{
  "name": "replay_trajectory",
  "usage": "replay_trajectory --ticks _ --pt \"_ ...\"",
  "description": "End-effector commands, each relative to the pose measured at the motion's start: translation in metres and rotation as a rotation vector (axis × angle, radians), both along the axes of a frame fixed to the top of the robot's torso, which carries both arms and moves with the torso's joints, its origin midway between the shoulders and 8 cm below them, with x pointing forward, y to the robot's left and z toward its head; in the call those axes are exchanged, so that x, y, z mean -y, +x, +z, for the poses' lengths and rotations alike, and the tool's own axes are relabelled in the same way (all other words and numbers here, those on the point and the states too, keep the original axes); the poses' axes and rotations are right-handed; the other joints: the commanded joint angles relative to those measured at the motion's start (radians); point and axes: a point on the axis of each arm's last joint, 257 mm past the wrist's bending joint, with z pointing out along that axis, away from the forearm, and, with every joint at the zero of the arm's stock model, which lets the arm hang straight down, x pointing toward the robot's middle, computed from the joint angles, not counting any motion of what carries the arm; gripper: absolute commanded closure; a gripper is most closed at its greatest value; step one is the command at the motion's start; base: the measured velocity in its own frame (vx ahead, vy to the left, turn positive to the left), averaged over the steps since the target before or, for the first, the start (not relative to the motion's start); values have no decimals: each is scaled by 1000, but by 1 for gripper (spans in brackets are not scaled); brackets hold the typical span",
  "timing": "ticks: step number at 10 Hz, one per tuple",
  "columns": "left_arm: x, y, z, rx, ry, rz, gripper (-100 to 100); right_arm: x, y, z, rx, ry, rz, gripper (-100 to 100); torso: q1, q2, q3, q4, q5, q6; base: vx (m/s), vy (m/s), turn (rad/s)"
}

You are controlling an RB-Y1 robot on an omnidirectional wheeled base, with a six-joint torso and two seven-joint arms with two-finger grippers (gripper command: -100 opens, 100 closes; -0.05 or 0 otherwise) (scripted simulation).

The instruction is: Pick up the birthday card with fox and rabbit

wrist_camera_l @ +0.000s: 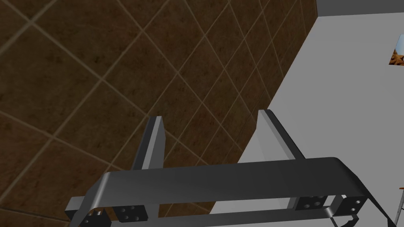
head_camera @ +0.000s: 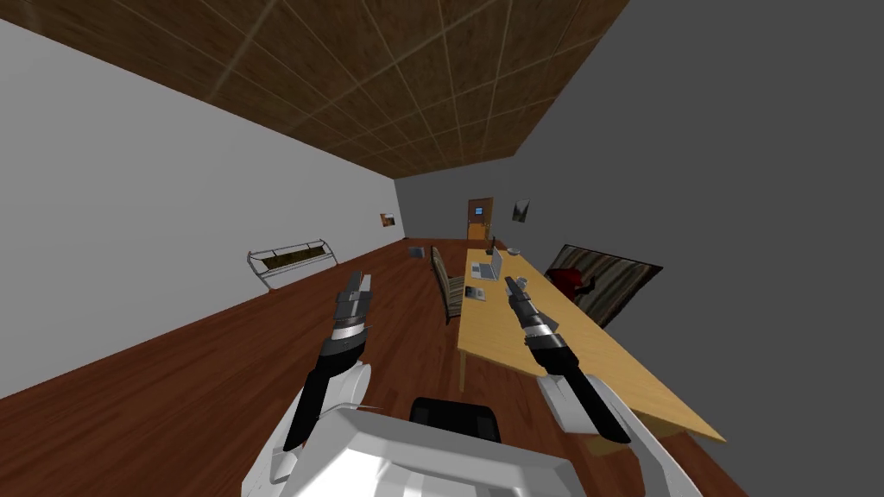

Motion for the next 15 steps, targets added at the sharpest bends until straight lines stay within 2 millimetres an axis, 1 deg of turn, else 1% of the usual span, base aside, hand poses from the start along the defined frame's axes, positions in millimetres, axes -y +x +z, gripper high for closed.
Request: replay_trajectory --ticks 1,2,3,4,5,6,7,8,9,10,11,12,13,14,15 --pt "0 0 0 0 0 0 0 1 10 -18 -39 -22 -7 -100 0 0 0 0 0 0 19 109 57" --pt "0 0 0 0 0 0 0 4 17 -34 -87 -64 -13 -100 -2 0 0 0 0 0 30 116 124" --pt "0 0 0 0 0 0 0 7 18 -44 -105 -65 -18 -100 -2 0 0 0 -1 0 24 104 57" --pt "0 0 0 0 0 0 0 14 26 -69 -170 -112 -30 -100 -3 0 0 0 -1 1 32 111 139" --pt "0 0 0 0 0 0 0 21 31 -85 -214 -161 -38 -100 -3 0 0 0 -1 0 56 179 171" --pt "0 0 0 0 0 0 0 26 32 -99 -246 -163 -48 -100 1 -1 -1 0 0 0 24 168 67" --pt "0 0 0 0 0 0 0 36 37 -120 -301 -216 -62 -100 1 0 0 0 0 1 34 164 130" --pt "0 0 0 0 0 0 0 39 36 -128 -320 -217 -67 -100 1 0 0 0 0 0 46 112 66" --pt "0 0 0 0 0 0 0 52 39 -150 -374 -273 -82 -100 -2 0 0 0 0 1 44 108 135" --pt "0 0 0 0 0 0 0 55 39 -157 -395 -275 -89 -100 -3 0 0 0 0 0 40 87 70" --pt "0 0 0 0 0 0 0 68 42 -172 -443 -332 -105 -100 -4 0 0 0 -1 1 56 103 109" --pt "0 0 0 0 0 0 0 75 40 -186 -472 -335 -114 -100 -4 -1 0 0 -1 0 53 85 76" --pt "0 0 0 0 0 0 0 90 40 -202 -522 -395 -133 -100 -5 -1 -1 0 -1 1 42 97 142" --pt "0 0 0 0 0 0 0 97 38 -214 -551 -397 -142 -100 -4 0 0 0 -1 0 28 78 64" --pt "0 0 0 0 0 0 0 114 38 -227 -596 -458 -161 -100 -5 1 0 0 -1 1 32 91 119"
